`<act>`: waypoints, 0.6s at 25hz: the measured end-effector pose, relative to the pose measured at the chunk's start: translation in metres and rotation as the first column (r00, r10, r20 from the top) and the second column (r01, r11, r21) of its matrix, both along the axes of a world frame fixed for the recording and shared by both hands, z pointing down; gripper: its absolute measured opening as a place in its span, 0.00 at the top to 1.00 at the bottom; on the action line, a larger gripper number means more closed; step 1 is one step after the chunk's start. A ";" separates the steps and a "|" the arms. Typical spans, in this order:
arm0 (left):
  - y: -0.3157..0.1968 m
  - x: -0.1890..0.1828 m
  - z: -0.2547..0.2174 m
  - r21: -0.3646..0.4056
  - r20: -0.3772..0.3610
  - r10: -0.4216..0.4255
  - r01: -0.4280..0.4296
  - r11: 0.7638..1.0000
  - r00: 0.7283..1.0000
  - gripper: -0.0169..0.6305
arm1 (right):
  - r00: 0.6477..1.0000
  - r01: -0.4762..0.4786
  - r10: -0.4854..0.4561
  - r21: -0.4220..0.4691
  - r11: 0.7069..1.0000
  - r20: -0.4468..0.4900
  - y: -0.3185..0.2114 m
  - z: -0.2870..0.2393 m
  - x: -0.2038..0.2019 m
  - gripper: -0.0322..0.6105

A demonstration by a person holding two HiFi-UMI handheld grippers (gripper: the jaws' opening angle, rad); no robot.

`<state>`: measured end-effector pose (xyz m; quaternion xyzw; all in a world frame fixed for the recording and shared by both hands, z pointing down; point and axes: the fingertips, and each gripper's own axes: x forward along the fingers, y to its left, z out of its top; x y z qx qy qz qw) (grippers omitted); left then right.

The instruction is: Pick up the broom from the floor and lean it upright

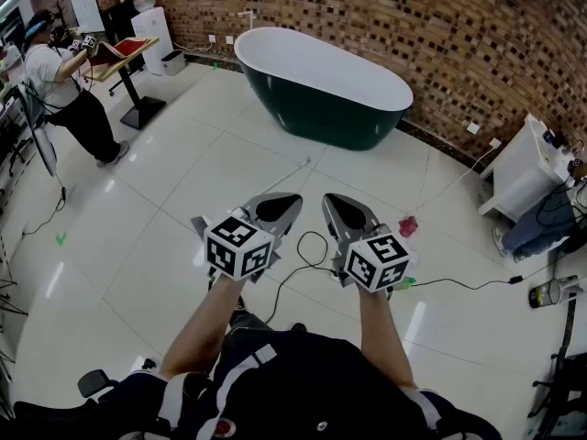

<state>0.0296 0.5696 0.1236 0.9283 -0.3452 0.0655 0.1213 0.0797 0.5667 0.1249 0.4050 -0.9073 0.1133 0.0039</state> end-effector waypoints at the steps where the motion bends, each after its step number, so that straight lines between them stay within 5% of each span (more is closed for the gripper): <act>1: -0.002 0.000 0.000 0.000 -0.003 -0.005 0.005 1.000 1.000 0.97 | 1.000 0.001 -0.001 -0.001 1.000 0.000 -0.001 0.000 0.001 0.95; 15: -0.068 -0.040 0.027 -0.054 0.016 -0.045 0.046 0.997 0.999 0.97 | 1.000 -0.009 0.007 -0.086 0.996 -0.021 -0.068 0.029 -0.022 0.95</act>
